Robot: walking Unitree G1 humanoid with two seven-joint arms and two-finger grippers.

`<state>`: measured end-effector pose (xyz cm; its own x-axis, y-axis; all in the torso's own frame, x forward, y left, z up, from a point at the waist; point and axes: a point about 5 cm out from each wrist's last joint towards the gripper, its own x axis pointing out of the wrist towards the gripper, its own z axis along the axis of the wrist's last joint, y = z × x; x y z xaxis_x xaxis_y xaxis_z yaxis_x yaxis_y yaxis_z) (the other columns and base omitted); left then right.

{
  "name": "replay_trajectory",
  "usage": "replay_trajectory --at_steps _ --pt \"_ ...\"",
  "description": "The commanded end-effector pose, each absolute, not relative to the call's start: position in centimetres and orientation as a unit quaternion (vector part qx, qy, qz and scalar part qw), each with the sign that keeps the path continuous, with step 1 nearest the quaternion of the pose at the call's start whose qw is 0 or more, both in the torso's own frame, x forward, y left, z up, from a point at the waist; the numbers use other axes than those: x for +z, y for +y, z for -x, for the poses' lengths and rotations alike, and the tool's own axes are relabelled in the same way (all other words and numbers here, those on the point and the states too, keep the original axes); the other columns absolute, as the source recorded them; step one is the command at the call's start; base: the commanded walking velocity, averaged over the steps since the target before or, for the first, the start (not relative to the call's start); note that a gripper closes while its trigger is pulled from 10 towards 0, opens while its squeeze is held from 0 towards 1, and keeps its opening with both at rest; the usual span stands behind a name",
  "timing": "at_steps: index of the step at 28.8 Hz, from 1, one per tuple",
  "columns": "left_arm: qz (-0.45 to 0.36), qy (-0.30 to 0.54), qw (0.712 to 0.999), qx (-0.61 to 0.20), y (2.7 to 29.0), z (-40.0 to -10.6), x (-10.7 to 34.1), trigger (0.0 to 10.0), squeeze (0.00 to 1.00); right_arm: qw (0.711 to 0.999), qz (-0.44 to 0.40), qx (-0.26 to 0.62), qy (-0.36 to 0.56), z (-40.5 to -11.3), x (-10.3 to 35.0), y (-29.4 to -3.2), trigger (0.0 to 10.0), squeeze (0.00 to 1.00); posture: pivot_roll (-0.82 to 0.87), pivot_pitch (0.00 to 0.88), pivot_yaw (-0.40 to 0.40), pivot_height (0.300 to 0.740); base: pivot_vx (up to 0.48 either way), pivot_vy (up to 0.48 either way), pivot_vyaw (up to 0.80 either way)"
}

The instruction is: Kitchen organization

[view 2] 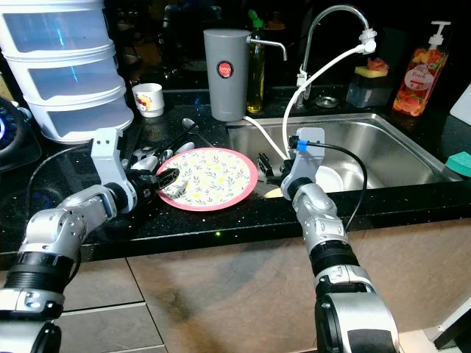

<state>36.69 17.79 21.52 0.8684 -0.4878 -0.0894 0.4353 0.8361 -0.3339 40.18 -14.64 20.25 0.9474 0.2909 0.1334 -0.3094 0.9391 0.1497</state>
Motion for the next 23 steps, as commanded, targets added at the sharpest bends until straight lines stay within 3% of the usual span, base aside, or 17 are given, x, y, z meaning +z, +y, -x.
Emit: replay_trajectory --at_steps 1,2,3,7,15,18,23 --pt "0.162 0.099 0.948 -0.255 17.6 -36.8 21.3 3.5 0.0 0.983 -0.082 0.158 -0.045 -40.3 20.2 -14.5 10.0 0.0 0.08 0.044 -0.022 0.74 0.0 0.0 0.0" --pt "0.148 0.106 0.949 -0.256 17.6 -36.7 21.0 1.3 0.0 0.983 -0.081 0.16 -0.042 -40.3 20.1 -14.4 10.0 0.0 0.08 0.044 -0.022 0.74 0.0 0.0 0.0" --pt "0.129 0.119 0.951 -0.253 17.6 -36.7 20.6 0.1 0.0 0.983 -0.079 0.162 -0.039 -40.3 20.0 -14.3 10.0 0.0 0.08 0.044 -0.022 0.74 0.0 0.0 0.0" --pt "0.089 0.149 0.956 -0.238 17.8 -36.8 19.4 0.0 0.0 0.982 -0.078 0.166 -0.032 -40.3 19.6 -14.1 10.0 0.0 0.08 0.044 -0.022 0.74 0.0 0.0 0.0" --pt "0.092 0.149 0.956 -0.233 18.0 -36.9 19.3 0.0 0.0 0.982 -0.08 0.167 -0.028 -40.3 19.6 -14.1 10.0 0.0 0.08 0.049 -0.022 0.74 0.0 0.0 0.0" --pt "0.137 0.06 0.957 -0.249 17.8 -37.2 21.6 0.0 0.0 0.982 -0.081 0.166 -0.028 -40.3 19.6 -14.2 10.0 0.0 0.08 0.052 -0.024 0.74 0.0 0.0 0.0" --pt "0.184 0.019 0.946 -0.267 17.9 -37.2 22.9 0.0 0.0 0.982 -0.083 0.165 -0.03 -40.4 19.7 -14.2 10.0 0.0 0.08 0.055 -0.022 0.74 0.0 0.0 0.0"
